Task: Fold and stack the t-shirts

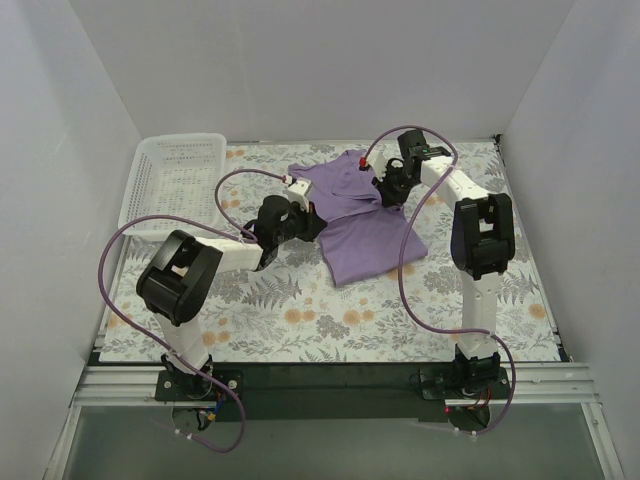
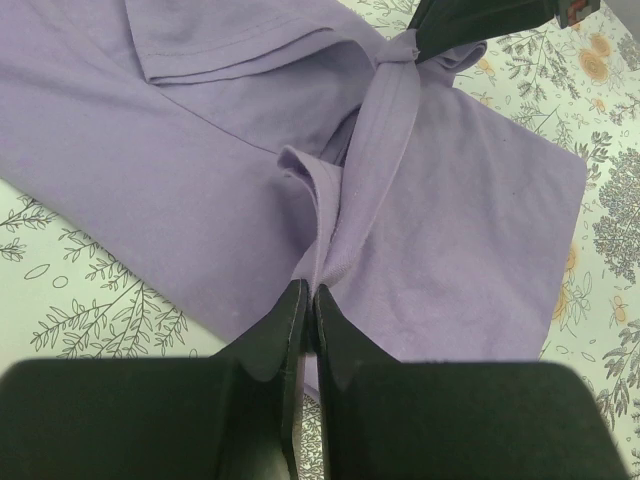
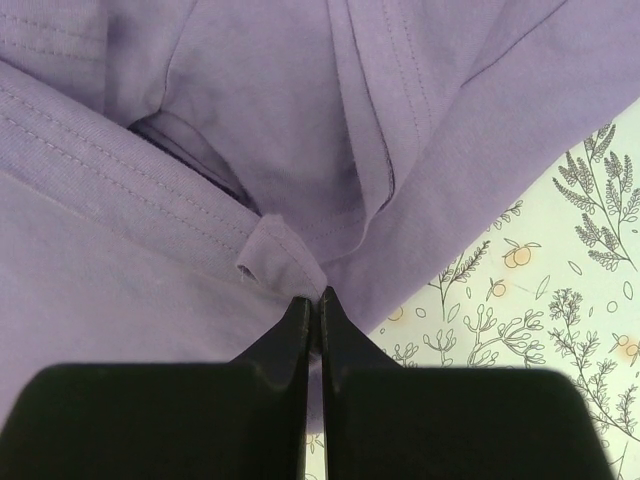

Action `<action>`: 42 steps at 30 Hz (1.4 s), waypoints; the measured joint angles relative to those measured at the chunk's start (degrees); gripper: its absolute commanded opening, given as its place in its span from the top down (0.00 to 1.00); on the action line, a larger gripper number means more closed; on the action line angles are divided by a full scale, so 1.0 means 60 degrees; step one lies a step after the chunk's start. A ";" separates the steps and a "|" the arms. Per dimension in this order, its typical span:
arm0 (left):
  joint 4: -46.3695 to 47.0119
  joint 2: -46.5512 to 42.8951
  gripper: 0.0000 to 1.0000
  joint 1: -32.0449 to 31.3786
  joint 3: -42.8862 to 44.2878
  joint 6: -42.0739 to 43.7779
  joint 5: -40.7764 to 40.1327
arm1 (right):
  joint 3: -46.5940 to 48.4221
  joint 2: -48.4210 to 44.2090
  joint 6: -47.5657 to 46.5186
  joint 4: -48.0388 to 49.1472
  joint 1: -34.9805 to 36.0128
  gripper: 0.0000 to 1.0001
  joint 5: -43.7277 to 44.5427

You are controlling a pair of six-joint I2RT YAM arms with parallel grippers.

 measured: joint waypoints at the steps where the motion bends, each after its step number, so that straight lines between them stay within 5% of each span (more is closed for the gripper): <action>1: 0.0025 -0.0018 1.00 0.0000 0.0004 0.0000 -0.0004 | 0.0000 0.0000 0.0026 0.0007 0.0015 0.99 0.0007; 13: -0.0098 -0.0018 1.00 0.0000 0.0007 -0.0007 -0.0481 | 0.0062 0.0029 0.0251 0.0255 0.0095 0.97 0.0087; 17: -0.0361 0.0040 1.00 0.0004 0.0219 -0.0011 -0.0714 | 0.0106 0.0073 0.0324 0.0412 0.0138 0.88 0.0142; 20: -0.0586 0.0208 0.72 0.0022 0.0557 -0.0033 -0.0885 | 0.0138 0.0168 0.0597 0.0590 0.0164 0.59 0.0353; 23: -0.0969 0.0583 0.56 0.0087 0.1217 -0.0168 -0.1118 | 0.0142 0.0237 0.0991 0.0885 0.0189 0.41 0.0743; 26: -0.1577 0.0790 0.45 0.0153 0.1854 -0.0251 -0.1515 | 0.0142 0.0229 0.1399 0.1217 0.0193 0.35 0.1147; 33: -0.2368 -0.0142 0.39 0.0211 0.1963 0.0204 -0.1821 | -0.1158 -0.1126 0.1581 0.1818 -0.0244 0.33 0.0233; 37: -0.2535 -0.2007 0.37 0.0211 0.0721 0.0605 -0.0754 | -0.3479 -0.3402 0.0721 0.1836 -0.1009 0.32 -0.1526; 42: -0.2809 -0.4014 0.38 -0.0244 -0.0914 -0.0197 0.0080 | -0.4874 -0.4470 0.0998 0.1759 -0.1840 0.37 -0.2419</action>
